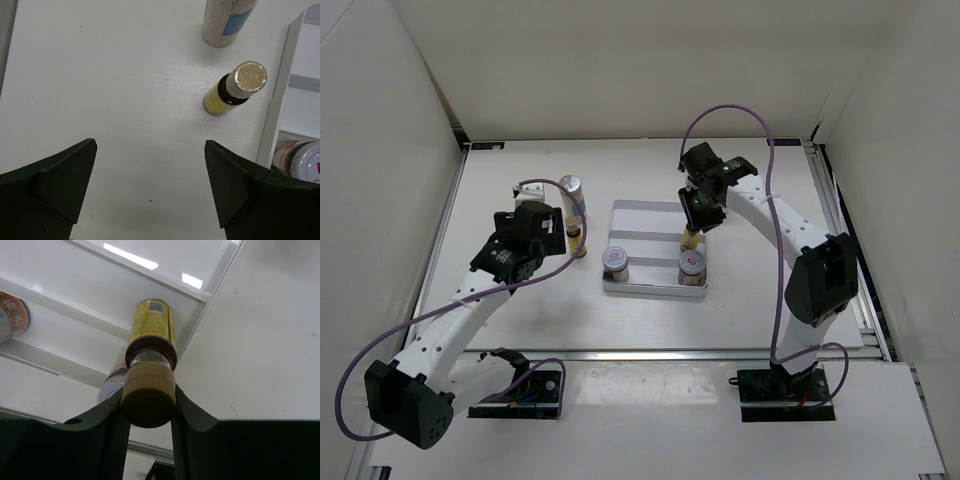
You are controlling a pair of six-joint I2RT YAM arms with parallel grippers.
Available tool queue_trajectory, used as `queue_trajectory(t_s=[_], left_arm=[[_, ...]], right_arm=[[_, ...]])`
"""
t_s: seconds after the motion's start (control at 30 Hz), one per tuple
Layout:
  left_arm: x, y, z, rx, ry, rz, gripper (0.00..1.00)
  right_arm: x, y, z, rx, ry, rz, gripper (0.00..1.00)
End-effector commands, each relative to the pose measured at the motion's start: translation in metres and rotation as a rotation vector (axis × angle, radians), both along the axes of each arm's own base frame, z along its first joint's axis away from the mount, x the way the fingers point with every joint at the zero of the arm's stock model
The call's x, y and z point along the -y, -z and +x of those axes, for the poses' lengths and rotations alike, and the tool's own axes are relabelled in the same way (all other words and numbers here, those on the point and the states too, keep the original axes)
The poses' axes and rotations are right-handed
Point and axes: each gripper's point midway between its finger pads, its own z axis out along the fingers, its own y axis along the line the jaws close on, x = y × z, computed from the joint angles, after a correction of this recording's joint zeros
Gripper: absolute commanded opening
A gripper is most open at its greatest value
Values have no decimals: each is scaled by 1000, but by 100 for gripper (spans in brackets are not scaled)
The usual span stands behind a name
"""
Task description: Organize the condiment bottles
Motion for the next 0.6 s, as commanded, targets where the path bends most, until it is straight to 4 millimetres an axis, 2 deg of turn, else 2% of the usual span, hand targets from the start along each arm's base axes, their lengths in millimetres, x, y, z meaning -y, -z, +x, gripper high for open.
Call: queue_trajectory(t_s=[0.0,0.13,0.23,0.3,0.33,0.37,0.43,0.47,0.5,0.53,0.57], left_arm=[[0,-7,3,27,-8,-18,100],[0,-7,3,27,-8,-18,100],[5,-5,5,19,16,-25,100],[13,-2,7,6,47,-48,100],[16,2,7,-9,59,-53,100],[23,-1,9,-3,90,-72,100],[33,-1,14,-22,121,-93,100],[37,-9,20,-2,130,-107,100],[40,-12,23,-1,145,-109,100],[43,-11,26,-9,152,-112,100],[48,-21,32,14,160,-127,100]], right_arm=[[-2,8,6,-6,6,-12,4],[-4,18,9,-26,-3,-29,8],[-3,23,7,-43,-3,-40,24],[-3,23,7,-45,5,-37,38],[-4,19,9,-36,5,-31,47],[-4,13,9,-27,5,-25,63],[0,1,10,11,14,-25,74],[1,-13,11,50,19,-12,79],[2,-22,14,77,24,-6,100],[4,-27,14,95,29,-8,100],[7,-41,13,127,36,-1,100]])
